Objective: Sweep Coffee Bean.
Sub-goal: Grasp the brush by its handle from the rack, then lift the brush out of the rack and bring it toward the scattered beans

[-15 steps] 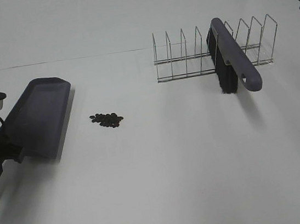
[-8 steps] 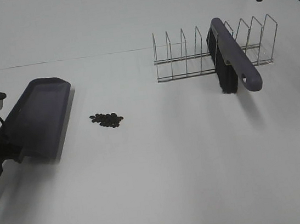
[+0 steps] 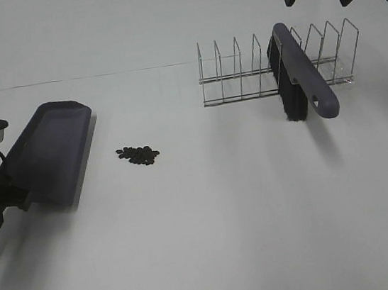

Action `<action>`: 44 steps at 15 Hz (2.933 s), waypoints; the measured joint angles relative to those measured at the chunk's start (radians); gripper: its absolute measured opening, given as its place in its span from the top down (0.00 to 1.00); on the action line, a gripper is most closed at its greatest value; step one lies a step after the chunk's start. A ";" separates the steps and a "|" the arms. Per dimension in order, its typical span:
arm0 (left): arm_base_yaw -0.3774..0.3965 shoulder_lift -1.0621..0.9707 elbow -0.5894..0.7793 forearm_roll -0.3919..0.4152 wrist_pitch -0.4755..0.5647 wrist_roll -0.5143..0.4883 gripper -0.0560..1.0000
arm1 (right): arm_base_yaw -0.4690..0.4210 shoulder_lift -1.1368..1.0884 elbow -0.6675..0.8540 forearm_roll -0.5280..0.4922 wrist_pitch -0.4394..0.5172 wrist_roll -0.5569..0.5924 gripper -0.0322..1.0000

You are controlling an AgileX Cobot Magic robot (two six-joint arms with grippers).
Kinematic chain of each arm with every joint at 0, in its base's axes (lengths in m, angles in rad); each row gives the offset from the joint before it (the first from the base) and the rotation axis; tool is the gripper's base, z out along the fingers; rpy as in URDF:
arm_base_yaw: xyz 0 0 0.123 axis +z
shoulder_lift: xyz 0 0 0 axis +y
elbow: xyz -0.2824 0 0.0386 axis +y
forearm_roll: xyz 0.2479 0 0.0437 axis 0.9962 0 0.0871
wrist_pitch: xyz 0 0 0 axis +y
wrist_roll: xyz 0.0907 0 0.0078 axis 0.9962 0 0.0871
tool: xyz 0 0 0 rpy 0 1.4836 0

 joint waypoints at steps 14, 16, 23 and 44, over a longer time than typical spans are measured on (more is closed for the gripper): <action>0.000 0.000 0.000 0.002 0.000 0.000 0.63 | 0.000 0.377 -0.240 -0.081 -0.013 0.008 0.23; 0.000 0.000 0.000 0.002 0.000 0.000 0.63 | 0.000 0.405 -0.240 -0.081 -0.043 0.009 0.23; 0.000 0.000 0.000 0.003 0.000 0.000 0.63 | 0.000 0.481 -0.241 -0.098 -0.095 0.055 0.26; 0.000 0.000 0.000 0.036 0.002 0.000 0.63 | 0.000 0.426 -0.366 -0.098 0.003 0.077 0.64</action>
